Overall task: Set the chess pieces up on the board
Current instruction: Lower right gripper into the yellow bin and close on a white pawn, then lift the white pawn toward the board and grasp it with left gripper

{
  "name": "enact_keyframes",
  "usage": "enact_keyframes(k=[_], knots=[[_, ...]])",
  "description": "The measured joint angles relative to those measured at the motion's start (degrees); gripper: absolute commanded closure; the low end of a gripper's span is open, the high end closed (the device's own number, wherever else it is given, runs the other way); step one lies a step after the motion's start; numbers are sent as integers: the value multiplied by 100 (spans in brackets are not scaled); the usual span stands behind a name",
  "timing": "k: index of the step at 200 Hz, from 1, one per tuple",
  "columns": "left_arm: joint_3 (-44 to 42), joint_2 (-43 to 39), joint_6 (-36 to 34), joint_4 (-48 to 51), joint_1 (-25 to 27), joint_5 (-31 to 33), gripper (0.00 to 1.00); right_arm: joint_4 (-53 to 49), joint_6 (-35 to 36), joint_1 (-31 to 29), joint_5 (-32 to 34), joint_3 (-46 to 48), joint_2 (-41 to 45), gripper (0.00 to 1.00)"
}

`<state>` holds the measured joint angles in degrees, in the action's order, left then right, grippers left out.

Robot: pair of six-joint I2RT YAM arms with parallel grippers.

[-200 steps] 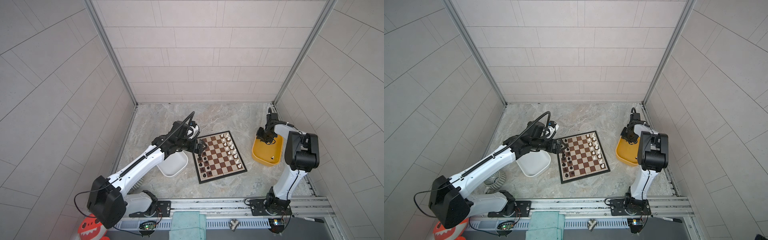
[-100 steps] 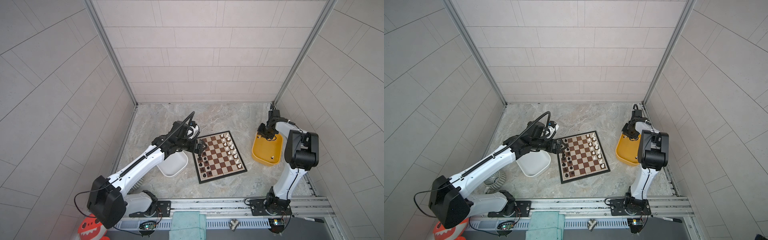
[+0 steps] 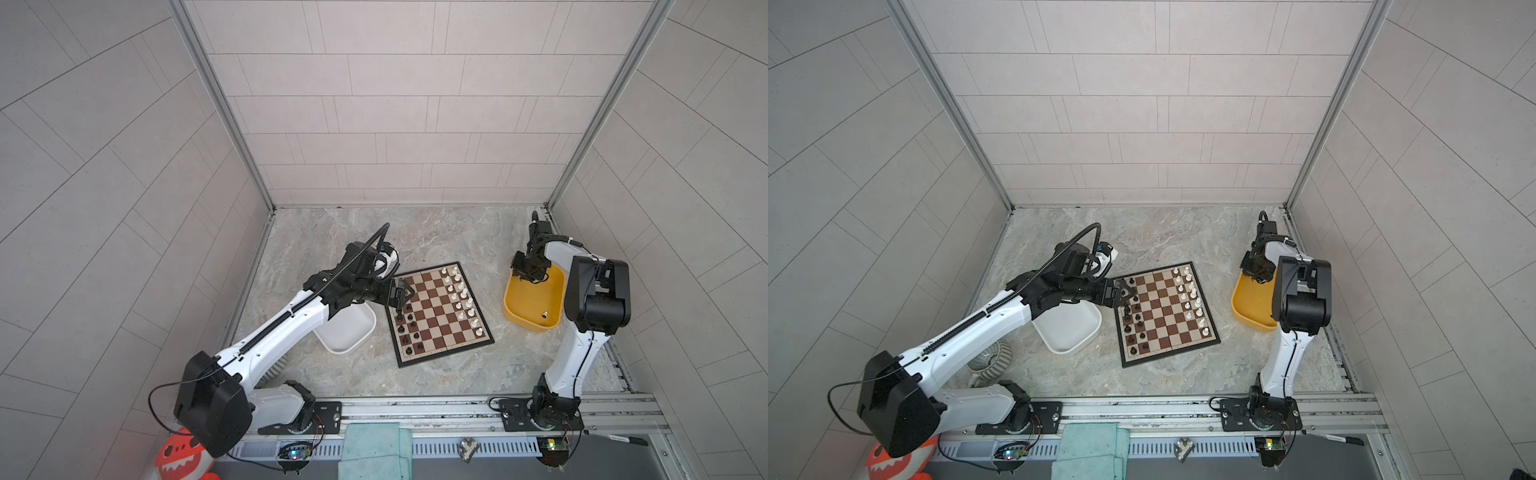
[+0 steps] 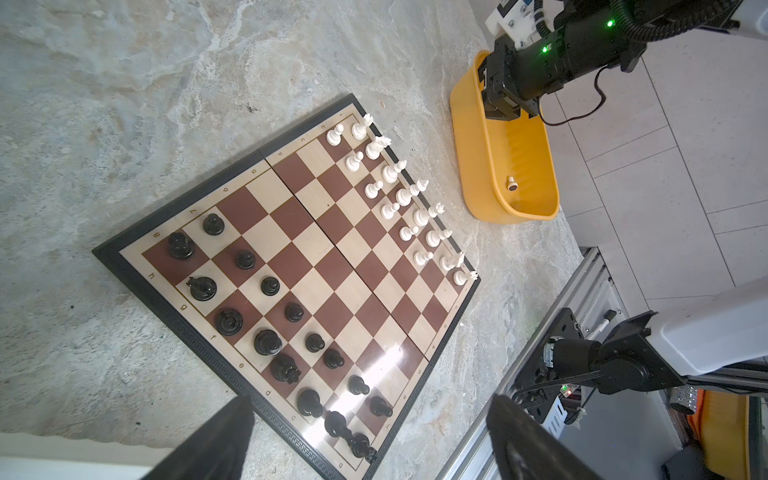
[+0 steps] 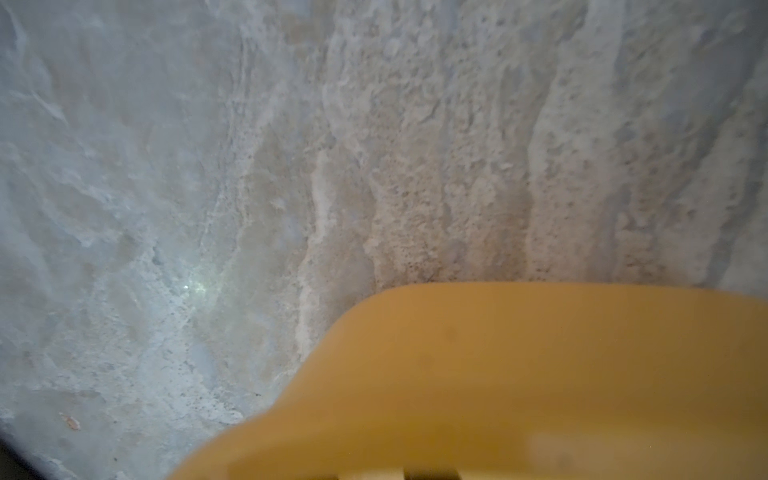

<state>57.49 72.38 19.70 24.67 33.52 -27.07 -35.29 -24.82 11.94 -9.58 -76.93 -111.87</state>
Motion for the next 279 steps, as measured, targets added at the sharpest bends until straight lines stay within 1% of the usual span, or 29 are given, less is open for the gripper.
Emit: enact_keyframes(k=[78, 116, 124, 149, 162, 175, 189, 210, 224, 234, 244, 262, 279], knots=[[-42, 0, 39, -37, 0, -20, 4, -186, 219, 0, 210, -258, -188, 81], [-52, 0, 42, -74, 0, -22, 4, -186, 258, 0, 234, -262, -192, 86], [-52, 0, 42, -85, 0, -20, 4, -184, 256, 0, 232, -262, -192, 89], [-52, 0, 87, -87, 0, -15, 3, -74, 245, 2, 166, -109, -79, 89], [-50, 7, 160, -85, 0, -20, 3, -20, 212, 11, 118, 173, 168, 91], [-24, 52, 256, -55, -2, -33, 3, -7, 190, 11, 103, 535, 619, 92], [116, 166, 363, 24, -7, -74, 4, 37, 179, 11, 85, 907, 1353, 92], [411, 326, 568, 105, -63, -251, 6, 260, 216, -44, -28, 1252, 2647, 88], [636, 422, 750, 109, -107, -470, 7, 505, 328, -328, -2, 1353, 3397, 88], [807, 498, 879, 85, -164, -658, 8, 807, 474, -697, -70, 1447, 3799, 89], [957, 590, 1005, 28, -221, -822, 10, 1292, 654, -1130, -308, 1641, 4107, 91], [1115, 743, 1237, -111, -361, -1080, 12, 2031, 1156, -1878, -826, 2011, 4310, 92], [1139, 833, 1445, -232, -557, -1255, 13, 2310, 1829, -2516, -1241, 2133, 4164, 93]])
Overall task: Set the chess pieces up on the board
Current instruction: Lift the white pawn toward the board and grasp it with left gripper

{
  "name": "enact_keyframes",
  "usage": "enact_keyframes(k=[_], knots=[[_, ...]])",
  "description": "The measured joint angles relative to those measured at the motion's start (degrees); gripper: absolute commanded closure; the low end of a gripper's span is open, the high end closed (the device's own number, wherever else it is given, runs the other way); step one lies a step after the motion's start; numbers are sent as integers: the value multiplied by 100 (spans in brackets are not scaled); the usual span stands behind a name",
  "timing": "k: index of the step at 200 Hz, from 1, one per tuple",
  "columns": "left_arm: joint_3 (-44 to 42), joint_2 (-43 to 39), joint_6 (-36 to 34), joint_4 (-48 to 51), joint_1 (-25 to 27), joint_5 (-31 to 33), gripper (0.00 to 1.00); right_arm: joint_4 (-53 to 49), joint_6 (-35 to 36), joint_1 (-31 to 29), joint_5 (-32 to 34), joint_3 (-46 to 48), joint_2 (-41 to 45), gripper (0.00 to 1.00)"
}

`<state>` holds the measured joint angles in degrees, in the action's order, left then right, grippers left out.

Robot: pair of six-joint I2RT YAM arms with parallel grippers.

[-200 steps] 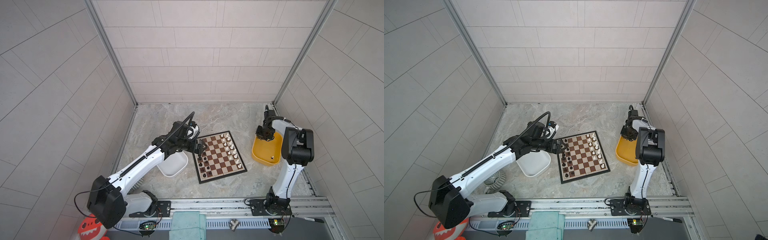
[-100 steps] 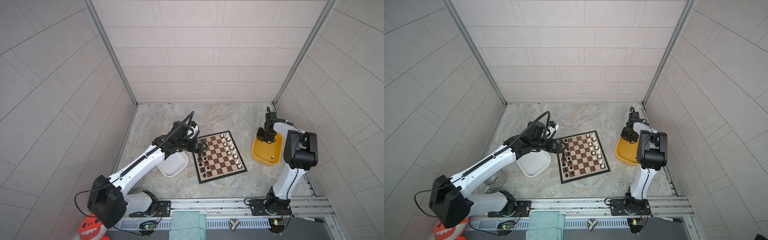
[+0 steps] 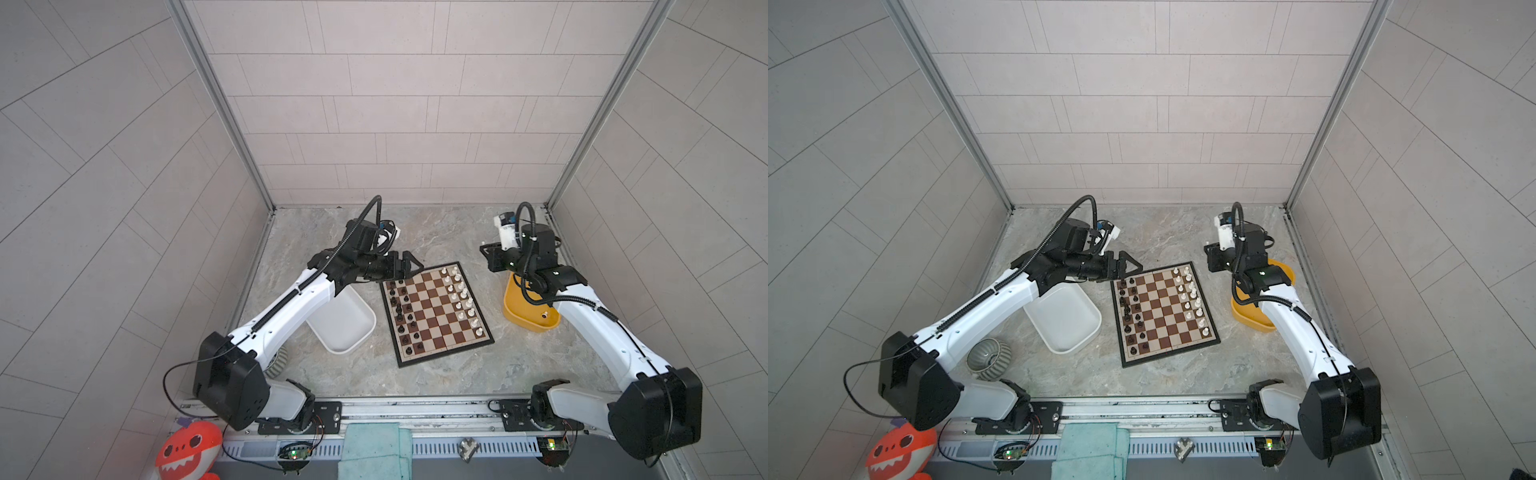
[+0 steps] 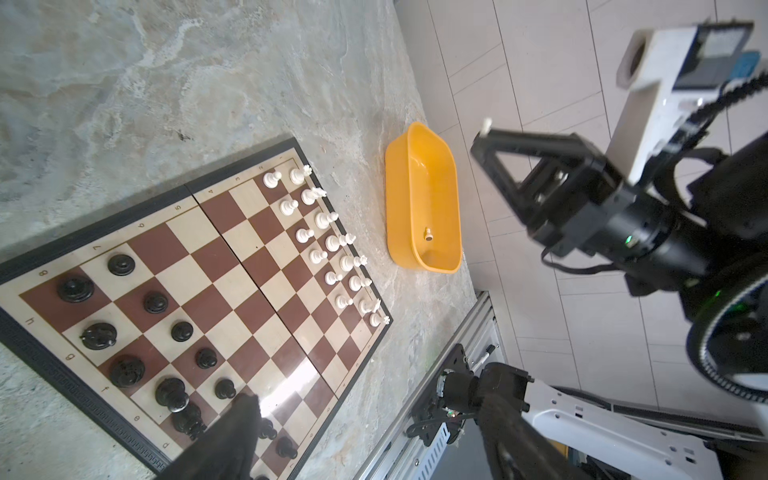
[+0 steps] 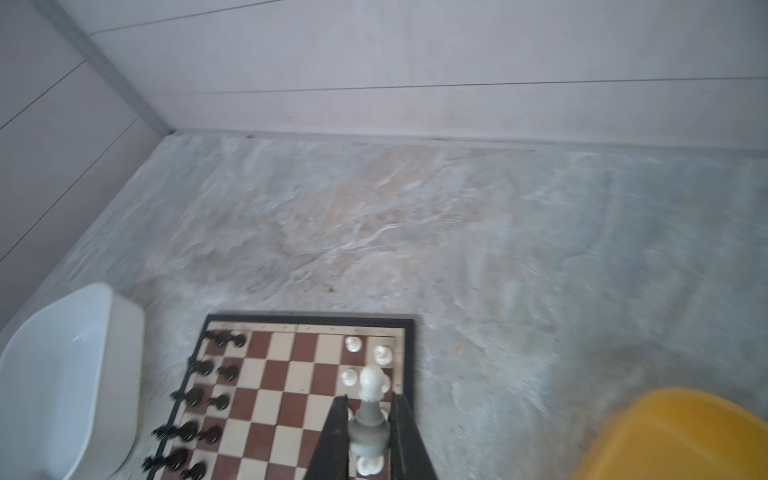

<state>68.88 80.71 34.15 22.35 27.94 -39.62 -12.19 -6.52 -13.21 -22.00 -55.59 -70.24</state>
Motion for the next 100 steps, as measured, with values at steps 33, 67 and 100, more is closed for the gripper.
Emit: enact_keyframes(k=[33, 67, 100], knots=[[0, 125, 225, -146, -262, -160, 17, 127, 1414, -850, -866, -31, -522, 93], [0, 374, 229, -175, -219, -431, 26, 170, 2796, -1377, -1558, 299, -470, 93], [2, 638, 160, -153, 2, -669, 38, 164, 3449, -1416, -1840, 411, -428, 94]])
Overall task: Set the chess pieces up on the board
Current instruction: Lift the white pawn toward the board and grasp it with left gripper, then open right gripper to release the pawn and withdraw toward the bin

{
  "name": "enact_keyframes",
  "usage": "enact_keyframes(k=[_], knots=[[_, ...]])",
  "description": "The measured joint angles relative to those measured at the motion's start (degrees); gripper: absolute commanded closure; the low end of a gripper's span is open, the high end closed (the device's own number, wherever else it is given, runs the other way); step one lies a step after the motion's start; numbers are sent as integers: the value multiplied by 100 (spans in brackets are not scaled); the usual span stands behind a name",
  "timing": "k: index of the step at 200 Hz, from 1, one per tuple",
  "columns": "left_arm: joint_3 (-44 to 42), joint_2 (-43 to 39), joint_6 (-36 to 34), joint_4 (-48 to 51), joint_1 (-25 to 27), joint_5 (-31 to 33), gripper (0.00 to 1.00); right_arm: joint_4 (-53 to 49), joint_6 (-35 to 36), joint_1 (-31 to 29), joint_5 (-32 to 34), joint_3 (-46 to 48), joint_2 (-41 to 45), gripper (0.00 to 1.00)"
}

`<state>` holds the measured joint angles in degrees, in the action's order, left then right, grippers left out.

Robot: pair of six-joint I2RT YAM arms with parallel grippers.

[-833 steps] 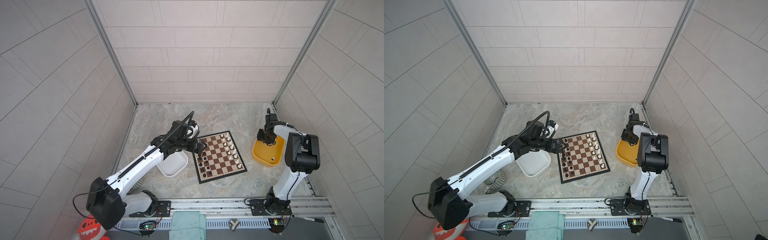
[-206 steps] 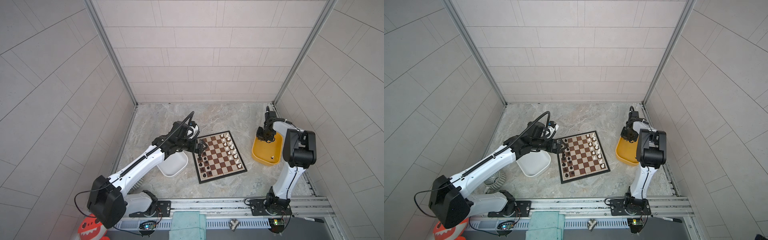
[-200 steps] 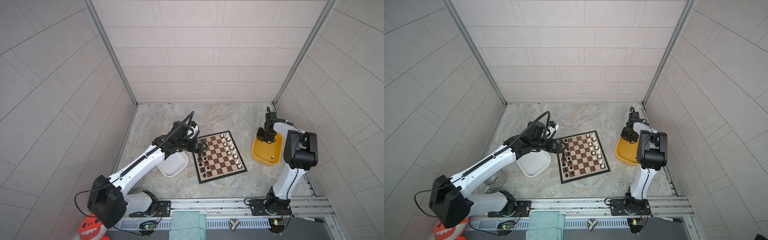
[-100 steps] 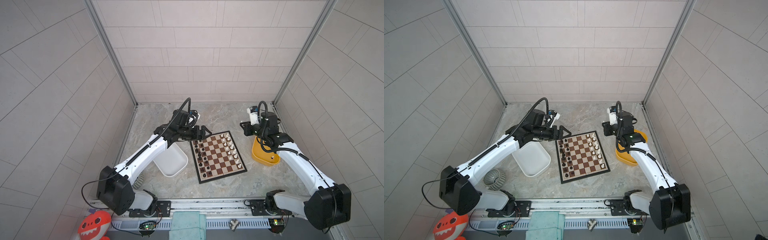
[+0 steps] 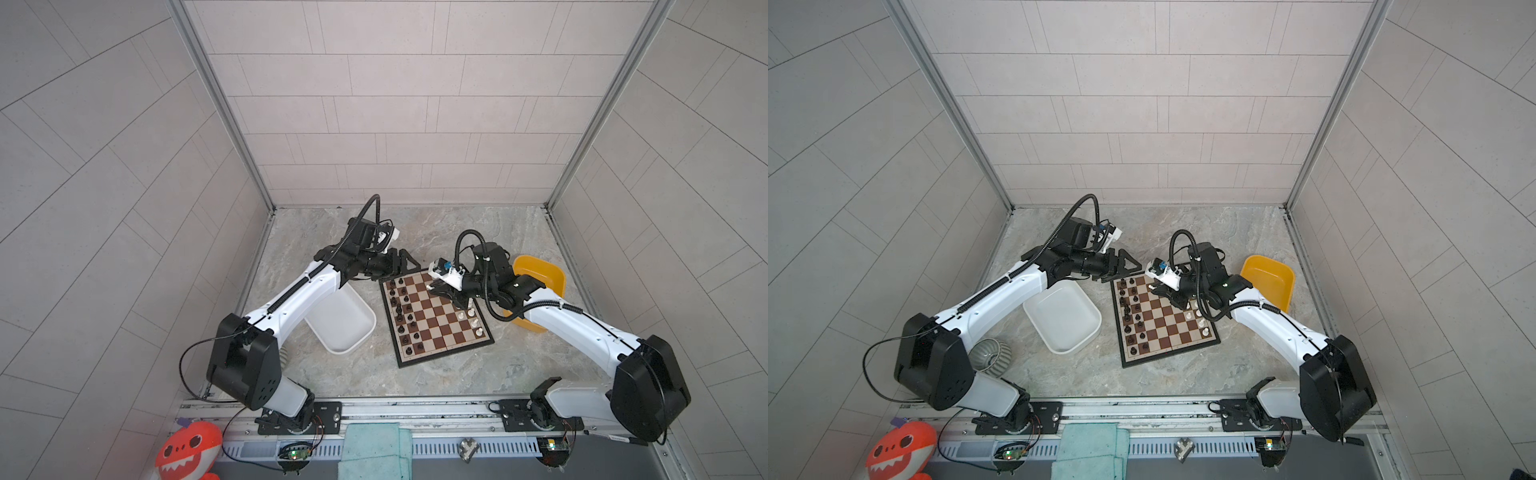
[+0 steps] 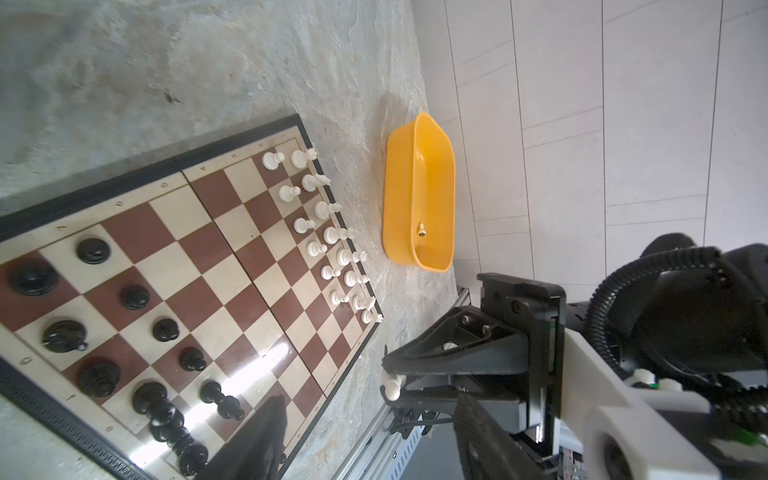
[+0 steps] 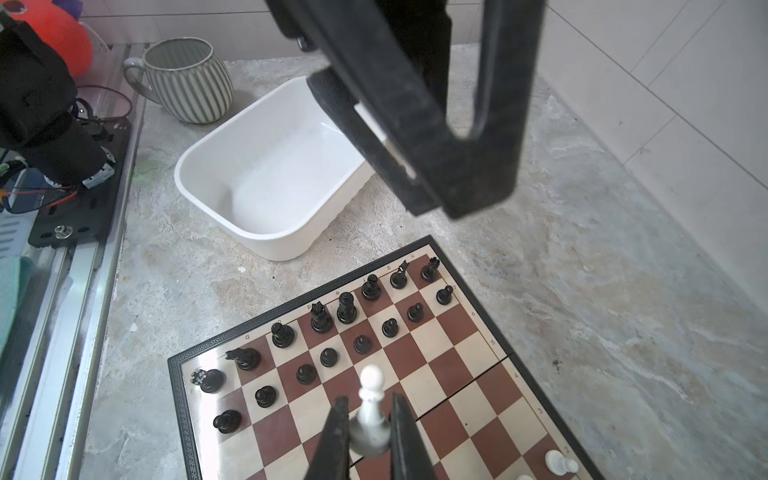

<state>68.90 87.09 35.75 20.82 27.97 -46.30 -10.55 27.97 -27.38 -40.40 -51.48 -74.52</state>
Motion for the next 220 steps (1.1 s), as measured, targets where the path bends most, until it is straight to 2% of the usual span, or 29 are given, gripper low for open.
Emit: enact_keyframes(k=[62, 182, 197, 214, 220], knots=[[9, 295, -70, 46, 468, -275, 52, 92, 254, -2, -35, 42, 105, 94], [140, 520, 179, -7, 553, -586, 89, 247, 142, 0, 37, 203, 293, 93], [140, 529, 302, -103, 555, -662, 94, 208, 98, 11, 59, 203, 367, 86], [107, 531, 658, -404, 555, -778, 97, 177, -76, 44, 111, 203, 496, 66], [68, 531, 828, -634, 562, -826, 99, 201, -173, 44, 122, 203, 560, 56]])
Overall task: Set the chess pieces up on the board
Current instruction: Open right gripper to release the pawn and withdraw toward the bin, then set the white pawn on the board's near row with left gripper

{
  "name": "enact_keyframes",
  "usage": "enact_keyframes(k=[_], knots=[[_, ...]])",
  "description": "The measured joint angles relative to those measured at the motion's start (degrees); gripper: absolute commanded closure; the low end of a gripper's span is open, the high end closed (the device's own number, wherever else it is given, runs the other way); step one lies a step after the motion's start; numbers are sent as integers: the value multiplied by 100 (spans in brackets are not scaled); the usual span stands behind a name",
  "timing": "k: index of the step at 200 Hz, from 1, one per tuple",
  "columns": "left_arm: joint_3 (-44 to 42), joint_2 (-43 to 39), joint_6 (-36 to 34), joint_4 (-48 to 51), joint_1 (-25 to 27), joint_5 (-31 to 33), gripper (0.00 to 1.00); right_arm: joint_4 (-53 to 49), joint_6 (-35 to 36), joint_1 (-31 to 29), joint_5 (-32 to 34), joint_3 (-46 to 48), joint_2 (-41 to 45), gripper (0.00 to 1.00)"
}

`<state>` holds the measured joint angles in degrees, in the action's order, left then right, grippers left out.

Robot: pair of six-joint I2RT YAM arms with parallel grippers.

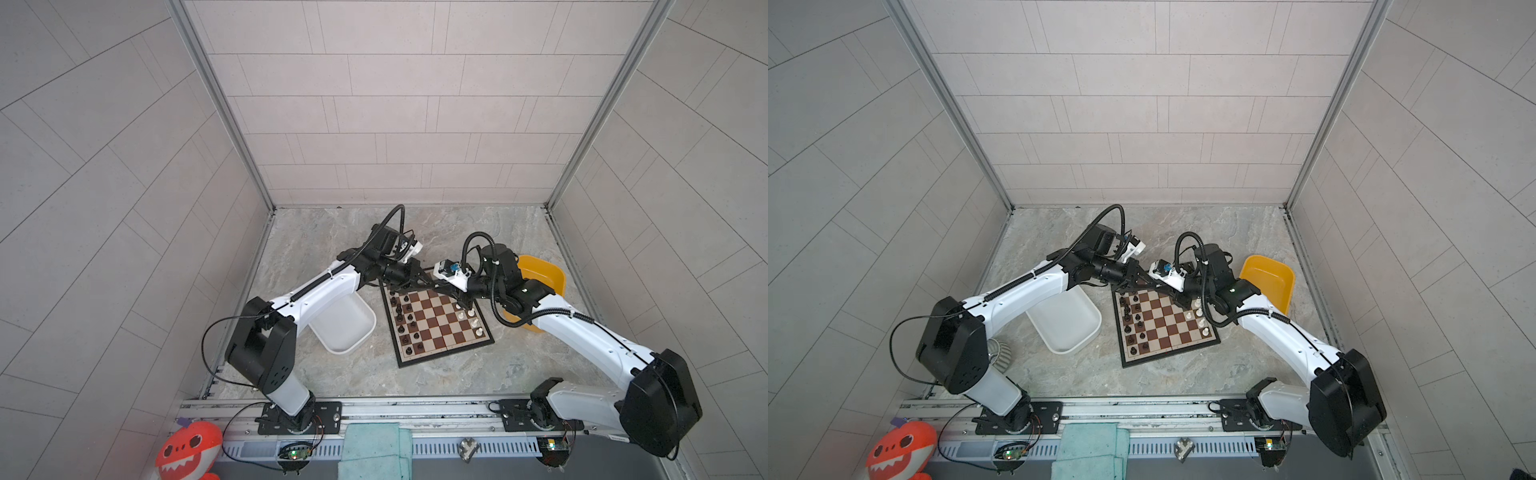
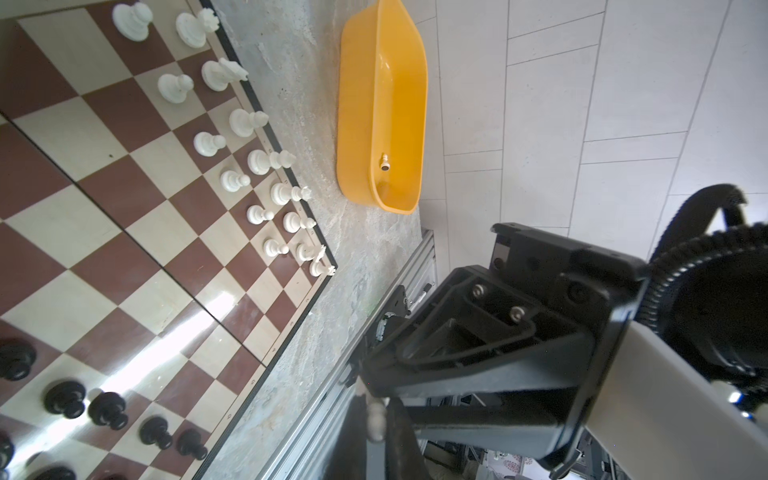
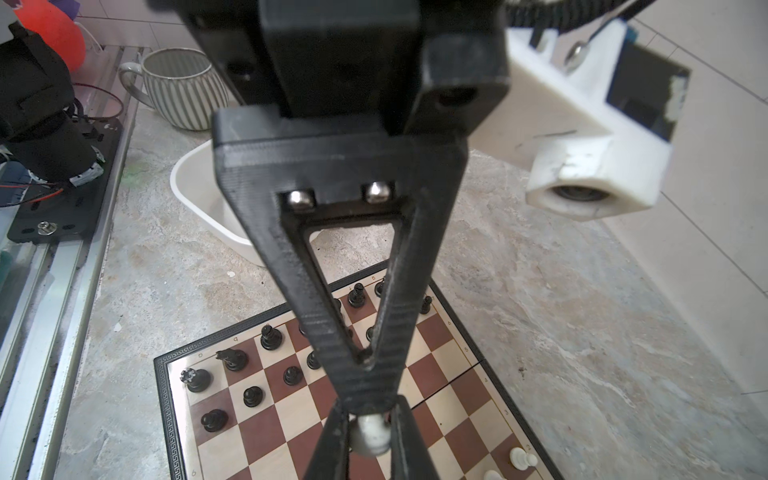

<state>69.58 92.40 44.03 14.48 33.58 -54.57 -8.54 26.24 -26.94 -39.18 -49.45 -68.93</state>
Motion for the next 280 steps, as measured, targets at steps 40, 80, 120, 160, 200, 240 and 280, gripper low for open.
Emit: enact_keyframes(k=[40, 80, 120, 160, 200, 240, 280], knots=[[-212, 0, 684, -946, 68, 39, 100, 72, -1097, 24, 645, -15, 979, 1], [774, 208, -688, 807, 599, 1357, 100, -1043, -3097, 955, 2627, -743, 1873, 1], [1974, 1034, -1963, 2210, 1626, 2852, 100, -1956, -4642, 2549, 3213, -247, 2686, 1], [2579, 2138, -2494, 2955, 2264, 3674, 100, -2743, -5340, 3187, 2983, 310, 2920, 1], [3104, 2876, -2653, 3298, 2500, 4089, 100, -2973, -5440, 3187, 2844, 433, 2761, 1], [3504, 3252, -2629, 3351, 2570, 4277, 100, -2990, -5442, 3104, 2852, 433, 2785, 1], [3823, 3569, -2588, 3436, 2586, 4376, 100, -2992, -5436, 3010, 2914, 431, 2789, 1]])
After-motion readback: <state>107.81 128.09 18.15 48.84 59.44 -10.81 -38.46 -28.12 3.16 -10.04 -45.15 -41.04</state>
